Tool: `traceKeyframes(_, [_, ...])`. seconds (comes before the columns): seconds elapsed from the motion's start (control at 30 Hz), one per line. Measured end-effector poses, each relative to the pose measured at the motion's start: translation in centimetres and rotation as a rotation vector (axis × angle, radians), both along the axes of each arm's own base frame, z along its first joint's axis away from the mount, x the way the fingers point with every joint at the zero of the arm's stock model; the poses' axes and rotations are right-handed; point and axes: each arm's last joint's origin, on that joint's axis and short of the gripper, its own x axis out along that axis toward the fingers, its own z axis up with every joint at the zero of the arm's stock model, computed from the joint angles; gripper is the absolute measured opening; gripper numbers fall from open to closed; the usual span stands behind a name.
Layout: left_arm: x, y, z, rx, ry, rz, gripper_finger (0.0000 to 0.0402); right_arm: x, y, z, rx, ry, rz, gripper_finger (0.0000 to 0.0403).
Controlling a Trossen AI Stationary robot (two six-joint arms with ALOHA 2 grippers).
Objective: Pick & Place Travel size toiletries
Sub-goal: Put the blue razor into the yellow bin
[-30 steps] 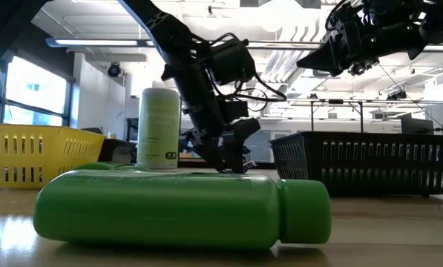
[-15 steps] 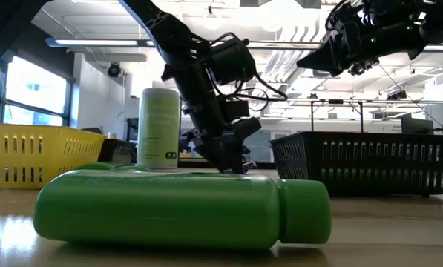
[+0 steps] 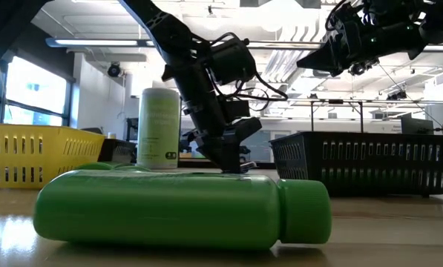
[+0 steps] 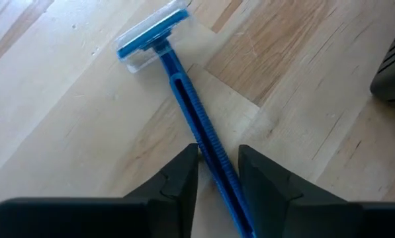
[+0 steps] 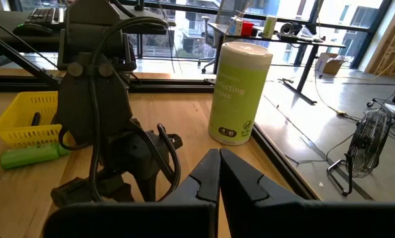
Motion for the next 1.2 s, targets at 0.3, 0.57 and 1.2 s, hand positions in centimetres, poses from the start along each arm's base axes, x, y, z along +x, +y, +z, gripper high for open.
traceKeyframes(0.3, [0.0, 0.0, -0.01, 0.001, 0.0, 0.001, 0.0073, 0.0, 0.0, -0.01, 0.0, 0.0, 0.0, 0.0002])
traceKeyframes(0.57, [0.03, 0.02, -0.02, 0.002, -0.003, 0.002, 0.0047, 0.0, 0.0, 0.0, 0.0, 0.0, 0.0, 0.0002])
traceKeyframes(1.2, [0.11, 0.15, 0.02, 0.046, -0.013, 0.027, 0.0036, 0.0, 0.0, 0.0, 0.0, 0.0, 0.0, 0.0002])
